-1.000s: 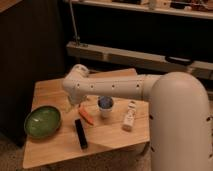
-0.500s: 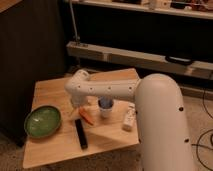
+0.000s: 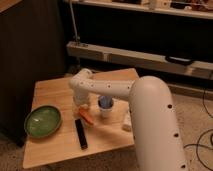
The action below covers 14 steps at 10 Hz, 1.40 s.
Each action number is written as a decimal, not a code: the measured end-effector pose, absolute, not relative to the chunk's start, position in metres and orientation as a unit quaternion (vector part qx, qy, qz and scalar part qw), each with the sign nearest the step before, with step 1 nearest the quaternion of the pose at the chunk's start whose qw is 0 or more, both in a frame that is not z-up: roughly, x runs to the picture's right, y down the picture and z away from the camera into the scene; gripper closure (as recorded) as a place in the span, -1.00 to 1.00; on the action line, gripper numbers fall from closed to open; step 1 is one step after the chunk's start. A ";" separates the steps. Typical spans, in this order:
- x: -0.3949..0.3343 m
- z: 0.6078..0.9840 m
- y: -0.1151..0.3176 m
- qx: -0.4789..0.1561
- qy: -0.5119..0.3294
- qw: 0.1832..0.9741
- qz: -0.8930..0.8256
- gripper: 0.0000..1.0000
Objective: Place the pepper in the ceramic bowl
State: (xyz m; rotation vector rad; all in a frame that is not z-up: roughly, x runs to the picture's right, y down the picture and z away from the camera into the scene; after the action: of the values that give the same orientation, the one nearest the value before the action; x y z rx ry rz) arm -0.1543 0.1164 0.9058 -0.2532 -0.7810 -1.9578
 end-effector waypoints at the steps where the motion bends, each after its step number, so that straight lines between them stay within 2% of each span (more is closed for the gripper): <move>1: -0.152 0.908 0.118 -0.108 -0.321 0.485 -0.806 0.30; 3: -0.147 0.906 0.116 -0.113 -0.317 0.480 -0.810 0.30; 6: -0.140 0.870 0.087 -0.088 -0.312 0.491 -0.809 0.30; 10: -0.178 0.774 0.042 -0.026 -0.323 0.478 -0.816 0.30; 12: -0.222 0.732 0.048 0.002 -0.336 0.458 -0.823 0.30; 14: -0.275 0.706 0.064 0.024 -0.356 0.436 -0.826 0.30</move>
State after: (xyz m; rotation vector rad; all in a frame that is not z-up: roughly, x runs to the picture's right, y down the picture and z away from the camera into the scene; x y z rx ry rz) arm -0.2746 0.0640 0.7061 0.0603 -0.8851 -2.0564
